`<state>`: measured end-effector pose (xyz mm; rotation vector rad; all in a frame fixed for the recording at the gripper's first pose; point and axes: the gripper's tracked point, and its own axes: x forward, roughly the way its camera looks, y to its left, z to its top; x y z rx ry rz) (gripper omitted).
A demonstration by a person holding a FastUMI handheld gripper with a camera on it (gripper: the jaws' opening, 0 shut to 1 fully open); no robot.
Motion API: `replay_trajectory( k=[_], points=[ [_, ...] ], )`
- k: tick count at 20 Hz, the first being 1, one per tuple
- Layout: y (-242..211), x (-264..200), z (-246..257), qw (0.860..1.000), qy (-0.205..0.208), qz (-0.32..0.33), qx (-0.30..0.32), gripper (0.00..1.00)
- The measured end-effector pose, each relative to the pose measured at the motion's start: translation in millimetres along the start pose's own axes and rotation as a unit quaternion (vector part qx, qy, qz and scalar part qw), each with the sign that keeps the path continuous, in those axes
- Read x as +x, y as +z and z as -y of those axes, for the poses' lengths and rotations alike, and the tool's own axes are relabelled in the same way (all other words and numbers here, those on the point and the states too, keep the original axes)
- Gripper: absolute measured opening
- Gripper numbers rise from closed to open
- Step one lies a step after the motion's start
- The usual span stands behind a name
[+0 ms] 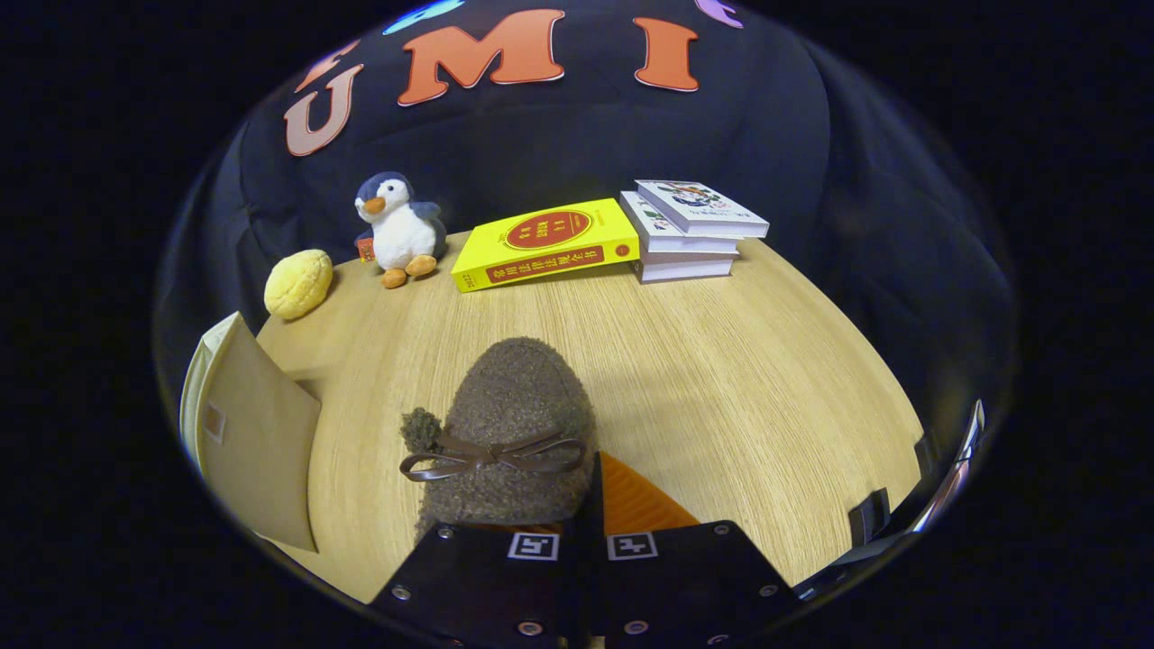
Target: Open the storage box then place both shoes into the box .Put the left shoe in first, then the right shoe, with the right side of both shoes facing outward in a uniform manner.
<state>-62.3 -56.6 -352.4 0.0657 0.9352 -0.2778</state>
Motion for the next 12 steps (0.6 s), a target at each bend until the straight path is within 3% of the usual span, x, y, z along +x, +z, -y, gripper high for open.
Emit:
replay_trajectory(
  k=[12],
  points=[
    [61,-83,-164,0.996,0.083,0.002,-0.043,0.05]
  ],
)
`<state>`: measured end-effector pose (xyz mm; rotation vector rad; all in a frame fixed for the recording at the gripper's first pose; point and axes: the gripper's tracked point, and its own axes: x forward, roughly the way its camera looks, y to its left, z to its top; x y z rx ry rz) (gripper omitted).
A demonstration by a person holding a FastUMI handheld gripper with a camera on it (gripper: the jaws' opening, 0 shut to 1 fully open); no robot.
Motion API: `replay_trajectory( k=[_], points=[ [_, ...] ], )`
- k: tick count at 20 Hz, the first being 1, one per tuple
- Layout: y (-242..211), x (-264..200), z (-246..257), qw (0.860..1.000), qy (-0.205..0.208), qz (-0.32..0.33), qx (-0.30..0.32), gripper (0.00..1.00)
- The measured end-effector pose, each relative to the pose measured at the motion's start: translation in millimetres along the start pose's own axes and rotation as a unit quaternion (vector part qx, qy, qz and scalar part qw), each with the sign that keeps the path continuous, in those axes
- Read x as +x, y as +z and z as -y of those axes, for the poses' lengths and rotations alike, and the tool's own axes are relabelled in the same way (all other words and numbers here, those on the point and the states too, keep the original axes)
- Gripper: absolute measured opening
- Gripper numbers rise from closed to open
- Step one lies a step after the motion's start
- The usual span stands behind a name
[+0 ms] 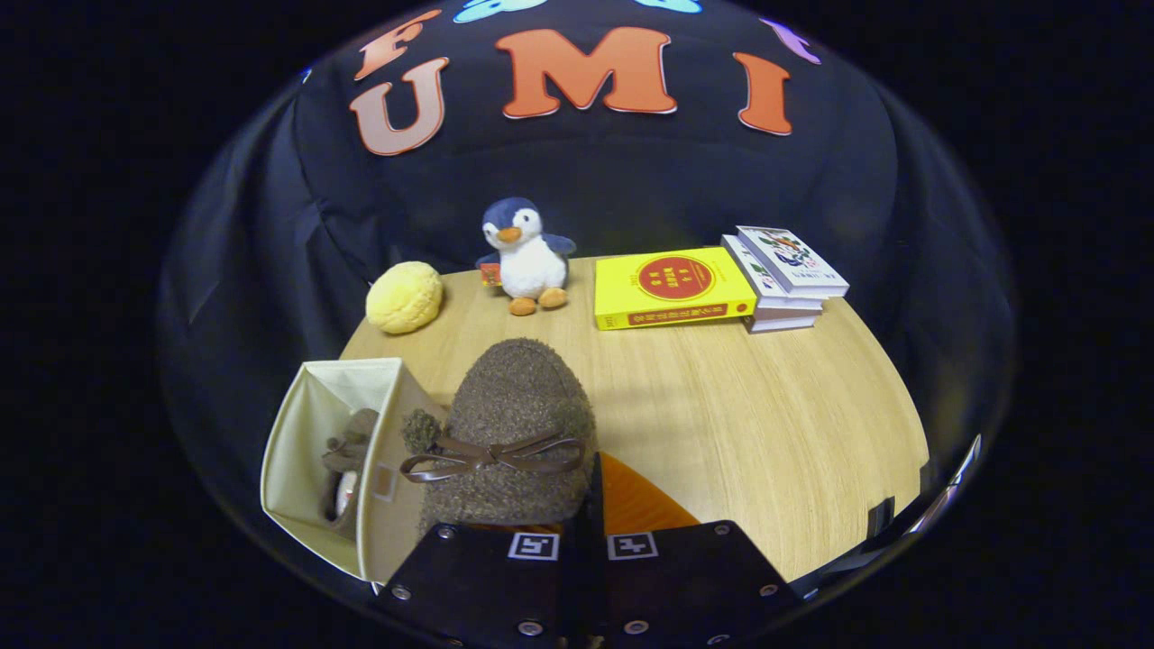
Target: Open the storage box then place both shoes into the box .Put the left shoe in first, then the right shoe, with the right side of both shoes facing outward in a uniform manner.
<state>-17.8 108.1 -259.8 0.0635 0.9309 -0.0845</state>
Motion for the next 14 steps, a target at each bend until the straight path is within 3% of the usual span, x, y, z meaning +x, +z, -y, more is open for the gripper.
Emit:
replay_trajectory(
  k=[9,14],
  points=[
    [10,-2,-127,0.997,0.072,-0.023,-0.022,0.05],
    [-9,12,-172,0.994,0.075,-0.049,-0.057,0.05]
  ],
)
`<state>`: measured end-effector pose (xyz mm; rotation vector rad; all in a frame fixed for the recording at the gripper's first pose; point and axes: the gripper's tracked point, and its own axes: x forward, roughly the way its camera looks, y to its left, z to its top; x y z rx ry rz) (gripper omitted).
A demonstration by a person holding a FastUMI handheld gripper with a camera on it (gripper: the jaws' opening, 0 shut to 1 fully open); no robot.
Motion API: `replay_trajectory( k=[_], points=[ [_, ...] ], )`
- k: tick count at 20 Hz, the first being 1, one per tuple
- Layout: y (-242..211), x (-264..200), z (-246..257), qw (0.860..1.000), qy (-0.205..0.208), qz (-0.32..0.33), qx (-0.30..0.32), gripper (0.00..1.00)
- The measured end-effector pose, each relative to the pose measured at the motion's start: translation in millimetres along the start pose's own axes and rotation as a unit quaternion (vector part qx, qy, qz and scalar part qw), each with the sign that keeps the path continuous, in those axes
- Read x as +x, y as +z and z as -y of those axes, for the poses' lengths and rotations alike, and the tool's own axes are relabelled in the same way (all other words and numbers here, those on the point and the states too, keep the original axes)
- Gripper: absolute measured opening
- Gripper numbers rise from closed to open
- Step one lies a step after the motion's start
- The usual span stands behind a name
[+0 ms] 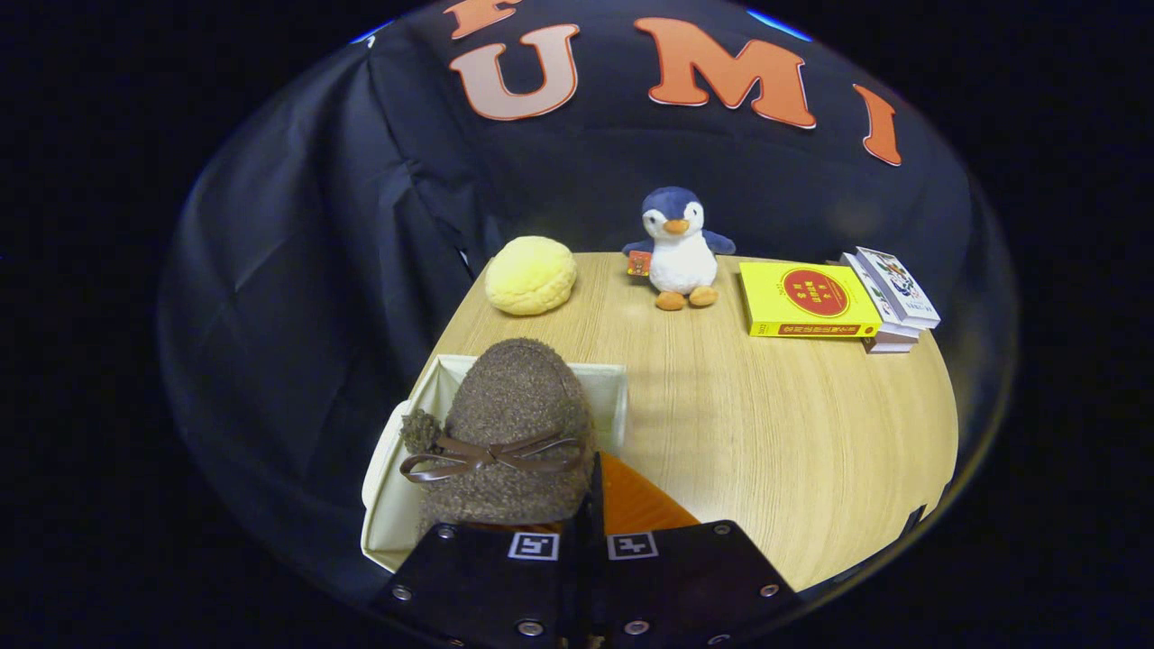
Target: Open the storage box then place both shoes into the box .Put the left shoe in first, then the right shoe, with the right side of both shoes facing outward in a uniform manner.
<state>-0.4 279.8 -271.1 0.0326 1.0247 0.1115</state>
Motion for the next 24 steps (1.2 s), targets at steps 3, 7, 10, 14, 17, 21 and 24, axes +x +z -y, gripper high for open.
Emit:
replay_trajectory(
  k=[3,7,10,14,17,21,24],
  points=[
    [-15,17,-5,1.000,-0.011,-0.025,-0.010,0.08],
    [-42,29,-14,0.998,-0.008,-0.068,-0.009,0.15],
    [-49,18,-17,0.997,0.009,-0.079,0.004,0.27],
    [-31,-6,-13,0.997,0.043,-0.060,0.025,0.40],
    [-6,-30,5,0.998,0.056,-0.014,0.024,0.51],
    [37,-67,42,0.995,0.061,0.082,0.020,0.56],
    [66,-97,76,0.988,0.059,0.142,0.030,0.59]
  ],
)
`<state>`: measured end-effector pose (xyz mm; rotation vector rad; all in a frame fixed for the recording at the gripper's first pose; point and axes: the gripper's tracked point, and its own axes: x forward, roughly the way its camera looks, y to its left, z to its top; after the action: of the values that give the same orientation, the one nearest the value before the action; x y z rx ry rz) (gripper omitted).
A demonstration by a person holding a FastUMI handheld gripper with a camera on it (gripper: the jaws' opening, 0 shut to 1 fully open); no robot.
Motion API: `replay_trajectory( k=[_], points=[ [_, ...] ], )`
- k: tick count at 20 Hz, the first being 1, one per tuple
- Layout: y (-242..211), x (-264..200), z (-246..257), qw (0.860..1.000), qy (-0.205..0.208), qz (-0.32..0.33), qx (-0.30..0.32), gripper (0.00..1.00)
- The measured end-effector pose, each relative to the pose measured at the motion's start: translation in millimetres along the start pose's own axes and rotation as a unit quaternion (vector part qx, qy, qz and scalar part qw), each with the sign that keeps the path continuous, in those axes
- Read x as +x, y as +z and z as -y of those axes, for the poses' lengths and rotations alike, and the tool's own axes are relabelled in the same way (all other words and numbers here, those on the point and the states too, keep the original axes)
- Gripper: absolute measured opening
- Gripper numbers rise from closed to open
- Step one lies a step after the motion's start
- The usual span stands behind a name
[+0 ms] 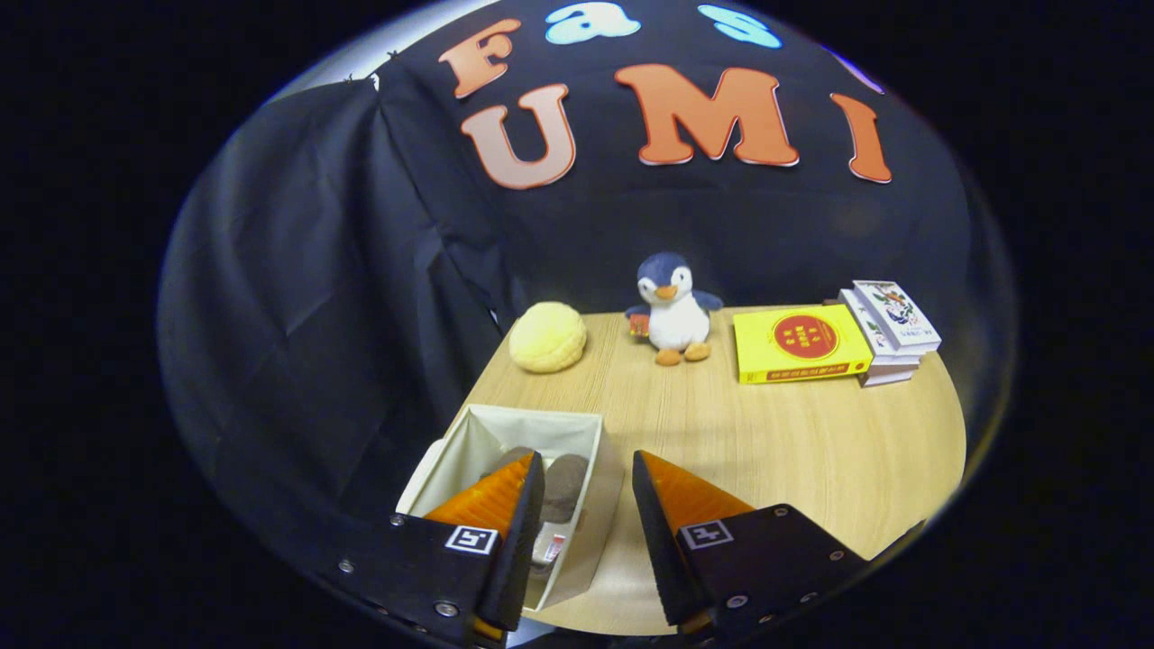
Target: Open the storage box then place both shoes into the box .Put the left shoe in first, then the right shoe, with the right side of both shoes facing outward in a uniform manner.
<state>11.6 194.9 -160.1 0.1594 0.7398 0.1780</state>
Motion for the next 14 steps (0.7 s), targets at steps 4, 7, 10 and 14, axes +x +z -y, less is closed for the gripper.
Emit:
replay_trajectory(
  k=[4,7,10,14],
  points=[
    [43,-34,36,0.998,0.014,0.062,-0.014,0.72],
    [76,-69,68,0.993,0.005,0.115,-0.030,0.83],
    [110,-100,84,0.981,0.017,0.188,-0.034,0.89],
    [139,-139,122,0.958,-0.018,0.276,-0.077,0.94]
  ],
)
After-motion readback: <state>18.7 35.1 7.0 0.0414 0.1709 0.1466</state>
